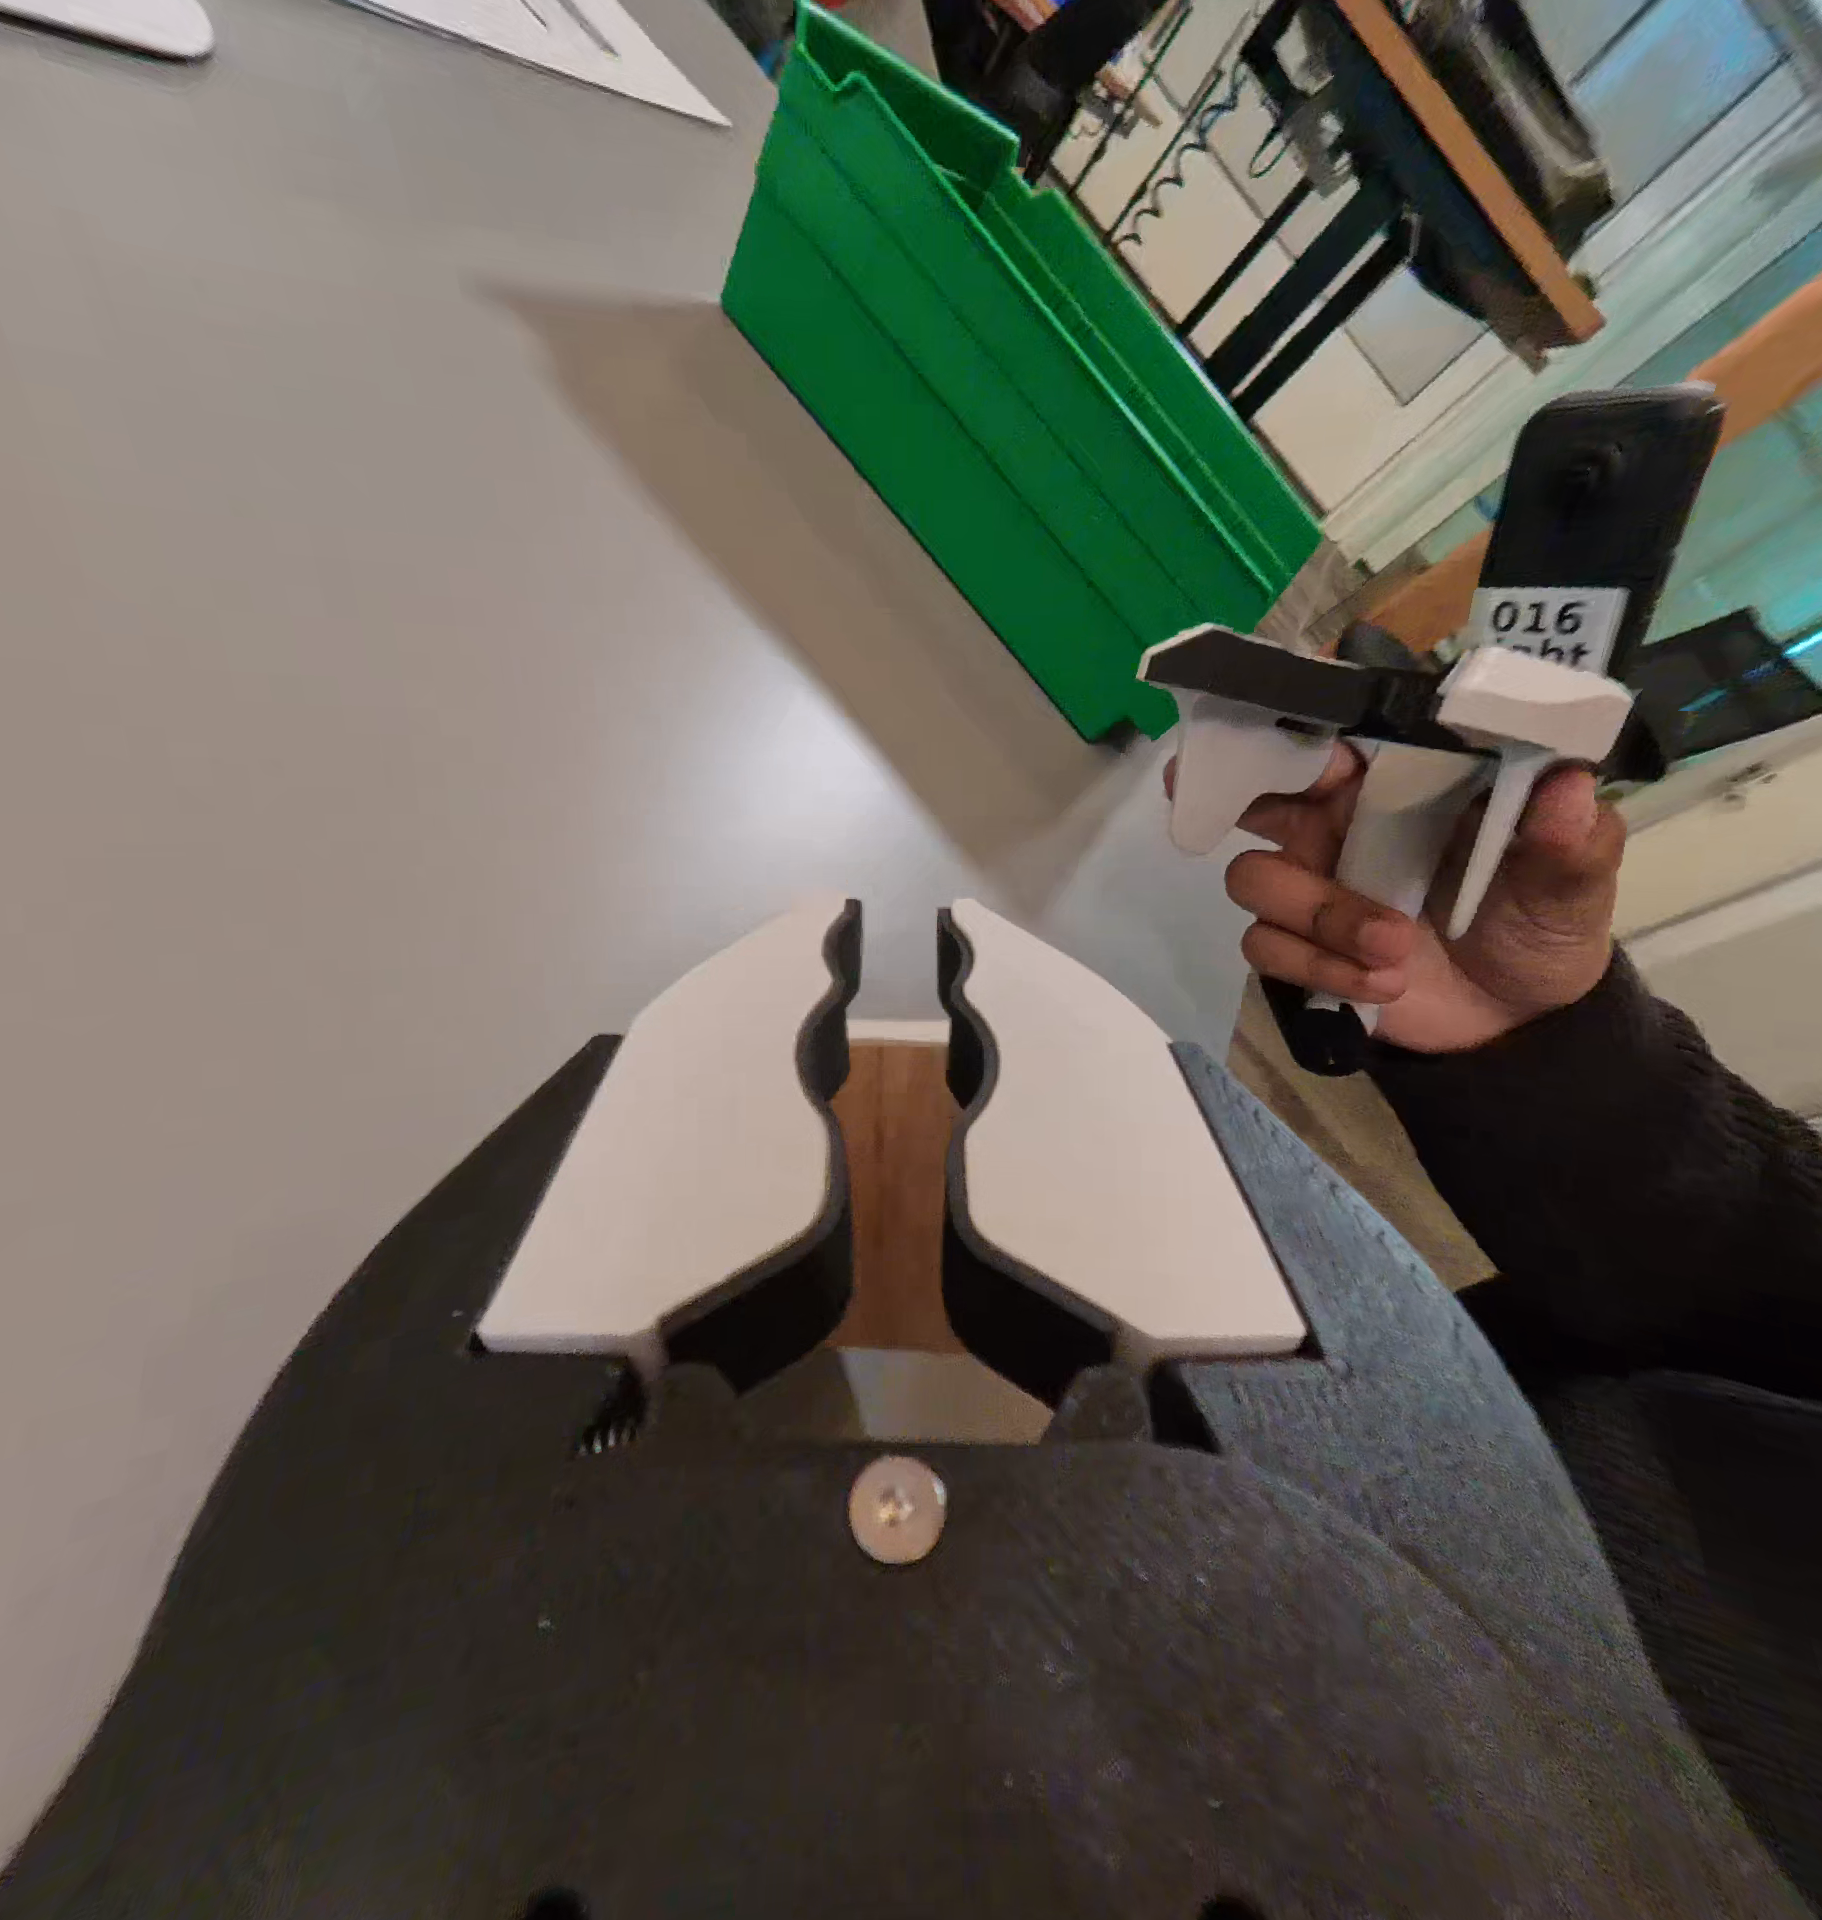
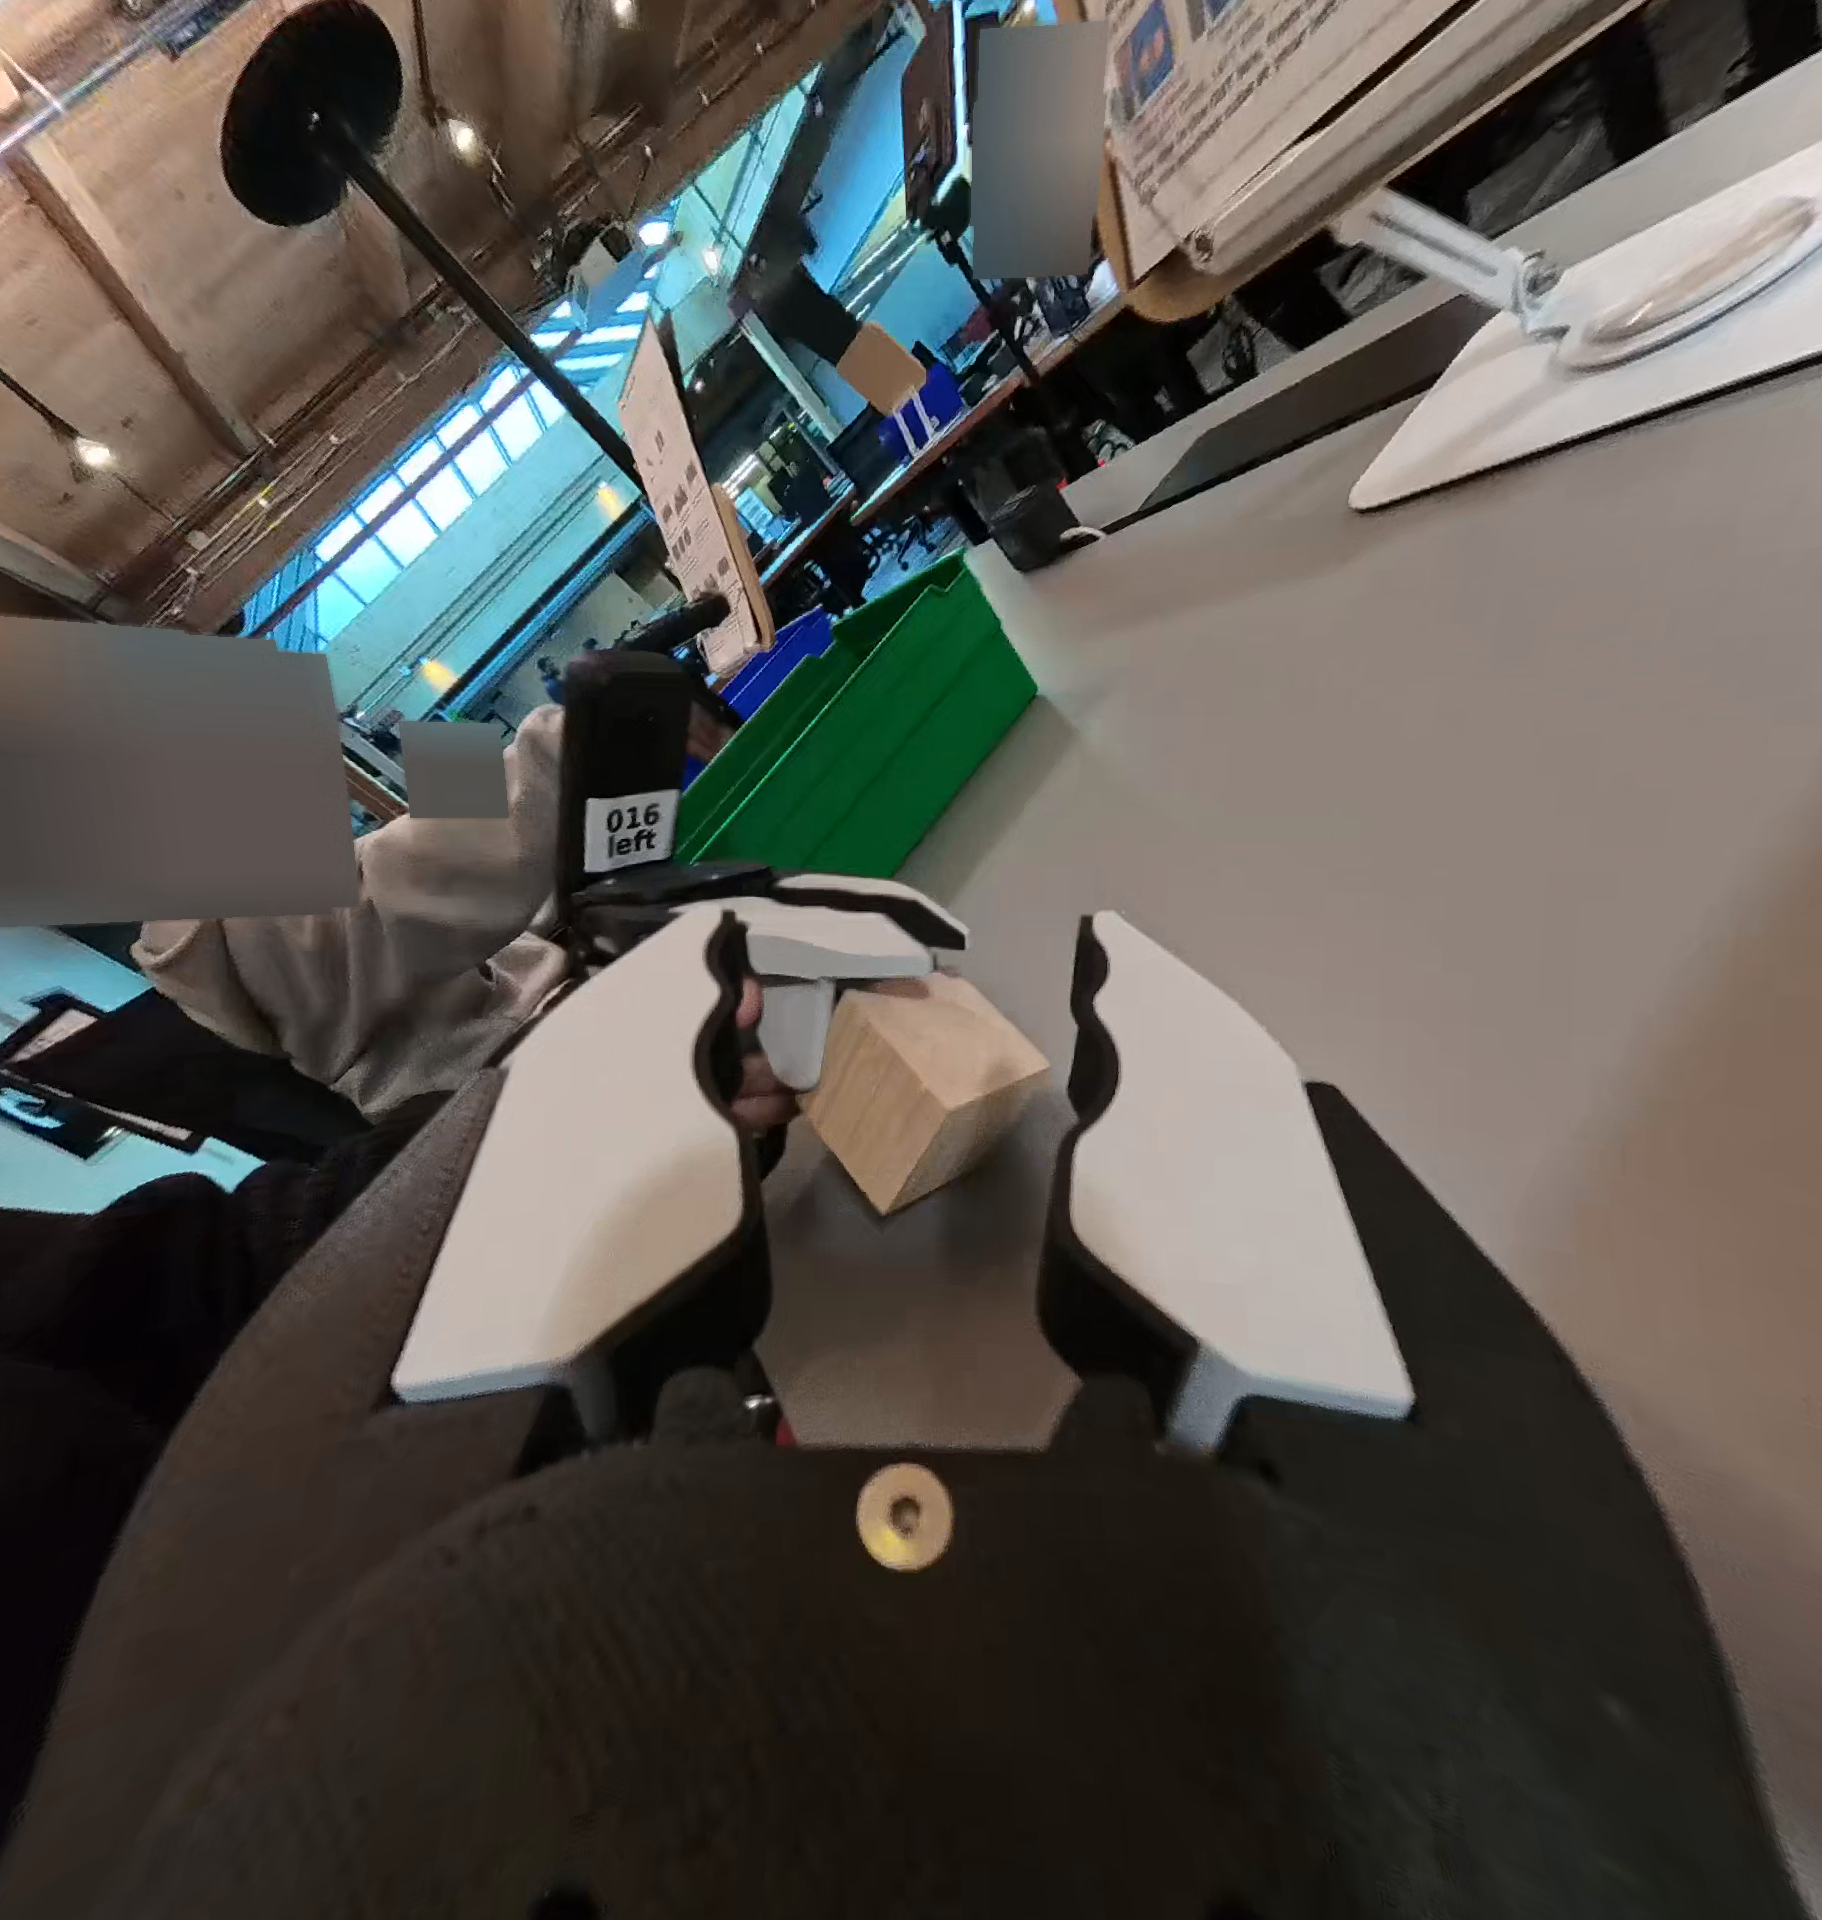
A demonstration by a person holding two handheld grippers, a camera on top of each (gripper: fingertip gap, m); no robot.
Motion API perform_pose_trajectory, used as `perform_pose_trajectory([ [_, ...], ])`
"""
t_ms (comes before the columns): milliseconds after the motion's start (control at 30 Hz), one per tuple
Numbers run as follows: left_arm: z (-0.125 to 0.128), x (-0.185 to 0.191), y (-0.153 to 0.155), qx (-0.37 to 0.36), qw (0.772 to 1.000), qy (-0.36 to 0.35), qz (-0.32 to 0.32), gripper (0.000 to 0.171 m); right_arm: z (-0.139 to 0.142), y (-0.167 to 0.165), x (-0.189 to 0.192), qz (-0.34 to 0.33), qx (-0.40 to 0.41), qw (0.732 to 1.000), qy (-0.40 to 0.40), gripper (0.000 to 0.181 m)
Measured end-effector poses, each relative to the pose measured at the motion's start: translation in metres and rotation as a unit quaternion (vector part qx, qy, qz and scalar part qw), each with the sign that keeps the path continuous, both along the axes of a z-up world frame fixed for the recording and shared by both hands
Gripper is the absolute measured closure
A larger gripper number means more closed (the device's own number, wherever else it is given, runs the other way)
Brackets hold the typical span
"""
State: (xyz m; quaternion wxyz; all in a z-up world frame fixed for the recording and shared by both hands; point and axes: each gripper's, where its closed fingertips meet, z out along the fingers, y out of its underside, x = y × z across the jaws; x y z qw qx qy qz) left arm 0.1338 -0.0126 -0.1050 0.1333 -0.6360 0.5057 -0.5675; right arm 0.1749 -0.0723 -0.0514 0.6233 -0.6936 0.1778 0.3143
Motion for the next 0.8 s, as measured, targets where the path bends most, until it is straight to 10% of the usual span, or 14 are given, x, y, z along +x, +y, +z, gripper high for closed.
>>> perform_pose_trajectory([
  [167,0.002,-0.002,0.012,0.144,0.990,0.002,-0.008,0.171,-0.004,0.001,-0.004,0.007,-0.005,1.000,0.009,0.119],
  [333,-0.004,-0.012,0.001,0.099,0.993,0.017,-0.063,0.170,-0.010,0.001,-0.003,0.004,-0.020,1.000,-0.013,0.120],
  [800,-0.019,-0.044,-0.015,0.221,0.961,0.146,-0.083,0.107,-0.009,-0.001,0.002,-0.004,-0.016,1.000,0.014,0.123],
])
